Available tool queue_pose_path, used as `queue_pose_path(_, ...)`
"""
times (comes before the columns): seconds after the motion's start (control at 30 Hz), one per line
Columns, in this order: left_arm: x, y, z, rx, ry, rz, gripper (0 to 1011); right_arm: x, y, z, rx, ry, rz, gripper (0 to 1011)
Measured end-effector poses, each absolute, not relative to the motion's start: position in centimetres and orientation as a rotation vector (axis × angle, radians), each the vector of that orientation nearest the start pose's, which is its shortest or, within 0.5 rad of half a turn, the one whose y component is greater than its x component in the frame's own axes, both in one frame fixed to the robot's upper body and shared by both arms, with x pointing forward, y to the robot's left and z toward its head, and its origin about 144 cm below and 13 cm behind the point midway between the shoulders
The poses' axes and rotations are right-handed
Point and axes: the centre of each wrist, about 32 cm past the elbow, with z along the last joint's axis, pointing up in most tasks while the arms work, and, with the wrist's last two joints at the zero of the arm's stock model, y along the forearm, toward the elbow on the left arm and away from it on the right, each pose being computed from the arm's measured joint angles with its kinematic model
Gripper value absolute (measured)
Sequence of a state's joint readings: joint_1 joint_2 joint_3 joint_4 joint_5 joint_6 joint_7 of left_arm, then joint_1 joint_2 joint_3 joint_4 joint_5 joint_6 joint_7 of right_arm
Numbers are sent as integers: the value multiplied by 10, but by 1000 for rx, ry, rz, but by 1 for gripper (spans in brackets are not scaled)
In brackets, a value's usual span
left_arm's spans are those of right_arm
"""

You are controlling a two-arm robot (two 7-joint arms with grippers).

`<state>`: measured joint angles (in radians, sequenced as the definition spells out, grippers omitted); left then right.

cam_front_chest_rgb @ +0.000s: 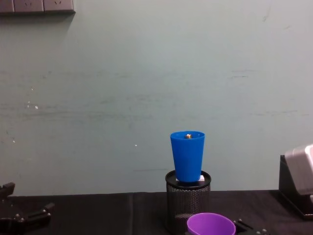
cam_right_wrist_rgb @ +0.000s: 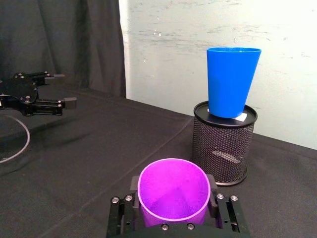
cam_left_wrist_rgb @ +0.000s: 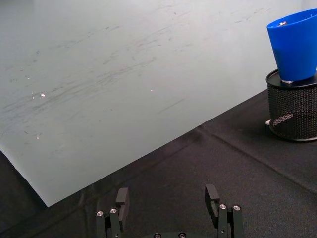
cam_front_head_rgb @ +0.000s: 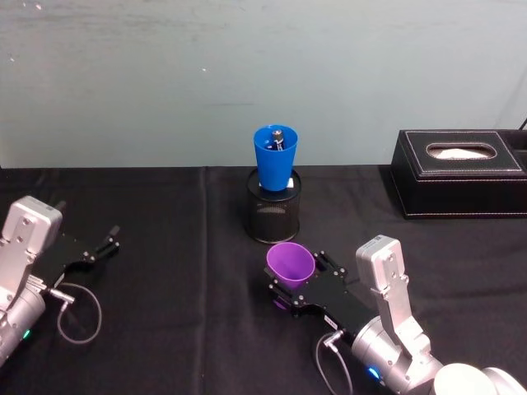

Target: Pick up one cup with a gripper and tap it against the other cup.

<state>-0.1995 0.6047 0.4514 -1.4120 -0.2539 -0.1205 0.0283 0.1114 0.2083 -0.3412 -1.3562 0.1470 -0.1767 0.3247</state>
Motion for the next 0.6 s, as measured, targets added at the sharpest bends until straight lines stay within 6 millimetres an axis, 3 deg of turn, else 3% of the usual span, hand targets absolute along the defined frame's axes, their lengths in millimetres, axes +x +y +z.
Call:
queue_pose_path(0.33, 489, 310, 1140, 304, -285, 1248, 1000, 472, -198, 1098, -67, -67, -946, 995)
queue_pose_path(0.6, 489, 310, 1140, 304, -285, 1248, 1000, 472, -198, 1098, -68, -68, -946, 1002)
